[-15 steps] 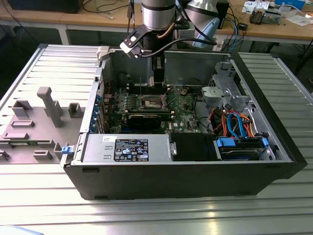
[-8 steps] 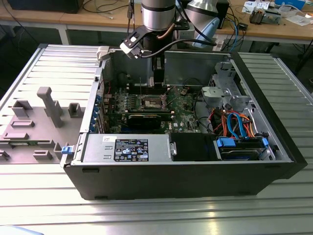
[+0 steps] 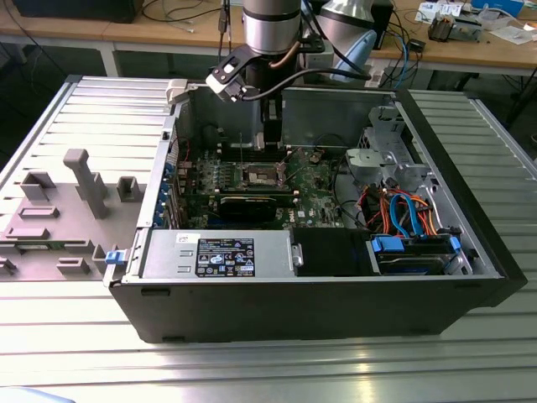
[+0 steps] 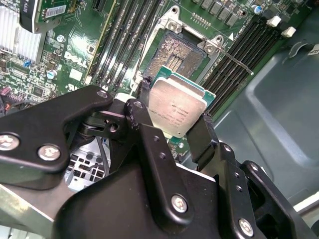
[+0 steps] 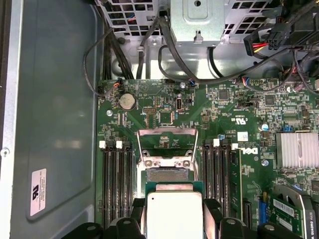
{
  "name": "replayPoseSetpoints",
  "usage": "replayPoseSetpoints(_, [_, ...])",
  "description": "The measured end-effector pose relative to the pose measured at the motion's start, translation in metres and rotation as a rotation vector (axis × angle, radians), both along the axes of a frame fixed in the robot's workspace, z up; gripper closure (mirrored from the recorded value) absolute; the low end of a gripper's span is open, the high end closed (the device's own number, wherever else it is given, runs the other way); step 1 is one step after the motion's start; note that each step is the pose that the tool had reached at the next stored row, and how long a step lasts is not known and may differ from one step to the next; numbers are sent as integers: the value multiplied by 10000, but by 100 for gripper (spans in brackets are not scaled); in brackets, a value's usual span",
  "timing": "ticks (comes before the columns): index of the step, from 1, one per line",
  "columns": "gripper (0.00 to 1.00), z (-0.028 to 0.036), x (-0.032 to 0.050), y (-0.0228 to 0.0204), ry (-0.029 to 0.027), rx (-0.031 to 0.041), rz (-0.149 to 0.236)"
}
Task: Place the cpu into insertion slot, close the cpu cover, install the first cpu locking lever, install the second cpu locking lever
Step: 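Place the cpu into insertion slot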
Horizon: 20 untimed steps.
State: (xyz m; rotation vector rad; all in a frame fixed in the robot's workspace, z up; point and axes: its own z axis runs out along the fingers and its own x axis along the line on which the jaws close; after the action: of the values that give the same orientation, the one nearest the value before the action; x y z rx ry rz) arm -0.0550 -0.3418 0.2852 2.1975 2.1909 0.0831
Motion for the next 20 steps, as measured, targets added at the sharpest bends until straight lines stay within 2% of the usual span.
replayPoseSetpoints(20, [45,-42,0,0,0,0,1])
